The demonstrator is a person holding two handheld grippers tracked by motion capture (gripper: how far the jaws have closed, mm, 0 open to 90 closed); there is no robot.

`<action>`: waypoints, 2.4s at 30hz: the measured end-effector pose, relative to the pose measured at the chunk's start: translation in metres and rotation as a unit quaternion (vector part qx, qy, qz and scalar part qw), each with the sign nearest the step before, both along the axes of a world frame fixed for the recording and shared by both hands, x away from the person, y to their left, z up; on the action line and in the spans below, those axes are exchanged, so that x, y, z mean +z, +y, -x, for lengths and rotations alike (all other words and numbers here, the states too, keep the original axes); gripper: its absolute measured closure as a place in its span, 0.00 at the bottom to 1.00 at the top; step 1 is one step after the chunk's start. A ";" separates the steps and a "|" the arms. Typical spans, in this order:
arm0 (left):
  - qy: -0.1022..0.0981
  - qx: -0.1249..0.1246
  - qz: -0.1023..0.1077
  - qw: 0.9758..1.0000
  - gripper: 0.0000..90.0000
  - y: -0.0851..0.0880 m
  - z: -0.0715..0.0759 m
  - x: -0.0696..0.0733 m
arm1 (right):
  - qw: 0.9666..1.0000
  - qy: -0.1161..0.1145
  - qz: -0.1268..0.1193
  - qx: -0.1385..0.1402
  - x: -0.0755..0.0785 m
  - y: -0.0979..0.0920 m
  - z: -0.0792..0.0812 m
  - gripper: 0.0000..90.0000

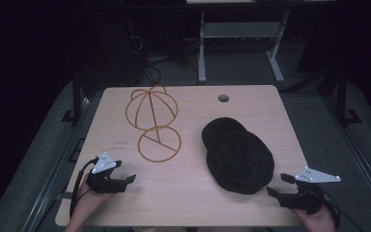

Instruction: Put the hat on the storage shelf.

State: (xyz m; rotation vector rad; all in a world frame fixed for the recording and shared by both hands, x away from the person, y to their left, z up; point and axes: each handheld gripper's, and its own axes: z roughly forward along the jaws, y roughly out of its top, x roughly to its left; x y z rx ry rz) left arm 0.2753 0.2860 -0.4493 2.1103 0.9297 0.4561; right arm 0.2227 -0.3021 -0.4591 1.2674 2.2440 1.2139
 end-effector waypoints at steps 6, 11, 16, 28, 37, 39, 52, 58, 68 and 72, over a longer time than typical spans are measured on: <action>0.008 -0.018 -0.005 1.000 0.24 -0.005 0.000 -0.001 | 1.000 -0.004 -0.004 -0.001 0.001 -0.004 0.000 0.24; 0.010 -0.031 0.002 0.999 0.22 -0.009 0.003 0.001 | 1.000 -0.005 -0.007 -0.003 0.003 -0.005 0.003 0.23; 0.006 -0.047 0.003 0.999 0.21 -0.015 0.007 0.005 | 1.000 -0.010 -0.009 -0.006 0.006 -0.005 0.005 0.23; 0.009 -0.114 -0.019 0.993 0.21 -0.055 0.002 0.015 | 1.000 -0.008 -0.003 -0.005 0.006 0.000 0.006 0.23; -0.005 -0.169 -0.018 0.985 0.23 -0.094 -0.004 0.035 | 1.000 -0.015 -0.010 -0.002 0.008 -0.002 0.007 0.23; -0.005 -0.176 -0.018 0.984 0.24 -0.103 -0.007 0.038 | 1.000 -0.015 -0.010 -0.003 0.008 -0.003 0.007 0.23; -0.023 -0.219 -0.040 0.975 0.26 -0.155 -0.020 0.046 | 1.000 -0.007 -0.009 -0.001 0.006 -0.001 0.004 0.23; -0.025 -0.252 -0.043 0.966 0.28 -0.175 -0.024 0.050 | 1.000 -0.010 -0.011 0.001 0.006 -0.002 0.004 0.23; -0.011 -0.305 -0.045 0.951 0.29 -0.210 -0.030 0.049 | 1.000 -0.012 -0.012 0.001 0.007 -0.003 0.003 0.23; -0.006 -0.321 -0.048 0.946 0.29 -0.223 -0.033 0.048 | 1.000 -0.012 -0.013 0.001 0.007 -0.004 0.003 0.23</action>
